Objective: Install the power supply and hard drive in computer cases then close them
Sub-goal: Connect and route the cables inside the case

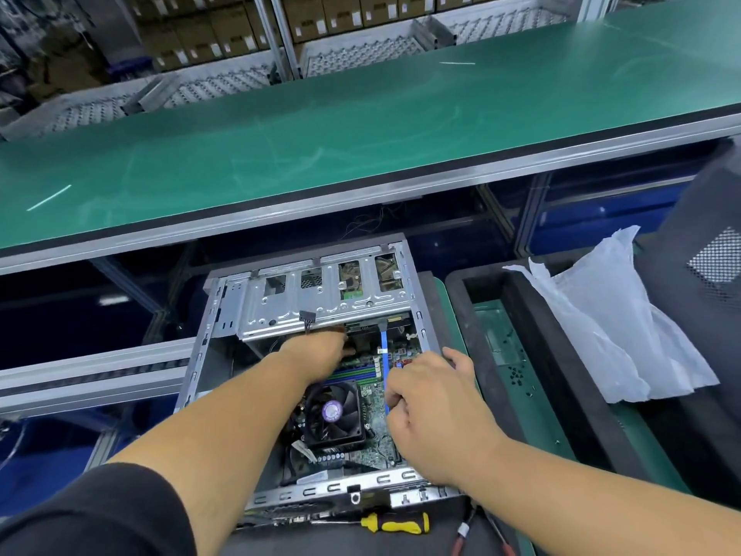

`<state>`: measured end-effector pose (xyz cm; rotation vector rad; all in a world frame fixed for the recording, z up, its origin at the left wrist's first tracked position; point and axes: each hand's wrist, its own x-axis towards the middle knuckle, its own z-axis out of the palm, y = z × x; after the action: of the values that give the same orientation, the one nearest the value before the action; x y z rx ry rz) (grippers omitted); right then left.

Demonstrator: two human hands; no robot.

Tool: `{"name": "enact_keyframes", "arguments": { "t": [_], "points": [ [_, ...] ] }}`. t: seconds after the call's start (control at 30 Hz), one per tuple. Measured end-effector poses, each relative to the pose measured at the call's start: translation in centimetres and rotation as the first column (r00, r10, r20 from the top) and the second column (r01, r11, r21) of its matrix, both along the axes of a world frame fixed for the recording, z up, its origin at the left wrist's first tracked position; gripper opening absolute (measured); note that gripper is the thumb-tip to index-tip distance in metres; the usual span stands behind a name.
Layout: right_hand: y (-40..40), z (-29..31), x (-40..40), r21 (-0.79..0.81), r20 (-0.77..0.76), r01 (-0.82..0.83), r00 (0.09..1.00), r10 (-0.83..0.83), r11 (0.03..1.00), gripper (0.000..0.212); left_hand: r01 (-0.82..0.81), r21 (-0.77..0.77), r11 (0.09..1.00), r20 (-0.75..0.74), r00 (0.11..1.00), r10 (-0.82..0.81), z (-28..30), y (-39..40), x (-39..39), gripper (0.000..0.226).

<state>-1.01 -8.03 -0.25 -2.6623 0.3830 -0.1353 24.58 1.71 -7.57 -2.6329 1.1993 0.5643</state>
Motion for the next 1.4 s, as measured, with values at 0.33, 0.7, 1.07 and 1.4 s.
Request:
{"name": "enact_keyframes", "arguments": {
  "t": [0.33, 0.7, 1.07, 1.4],
  "points": [
    [0.1, -0.1, 0.0, 0.004, 0.009, 0.002, 1.000, -0.002, 1.000, 0.027, -0.090, 0.029, 0.996, 0.014, 0.996, 0.089, -0.1, -1.5, -1.1, 0.033],
    [0.0, -0.1, 0.1, 0.030, -0.005, 0.002, 1.000, -0.002, 1.000, 0.017, -0.164, -0.048, 0.985, 0.007, 0.986, 0.164, 1.5, -2.1, -1.6, 0.038],
    [0.0, -0.2, 0.1, 0.035, -0.005, 0.004, 1.000, -0.004, 0.999, 0.016, -0.300, -0.066, 0.952, -0.172, 0.943, 0.285, 1.8, -2.1, -1.0, 0.039],
    [-0.1, -0.2, 0.1, 0.044, -0.001, 0.002, 1.000, -0.002, 0.999, 0.017, -0.207, 0.037, 0.978, -0.126, 0.970, 0.210, 1.0, -2.6, -0.5, 0.042]
  ]
}}
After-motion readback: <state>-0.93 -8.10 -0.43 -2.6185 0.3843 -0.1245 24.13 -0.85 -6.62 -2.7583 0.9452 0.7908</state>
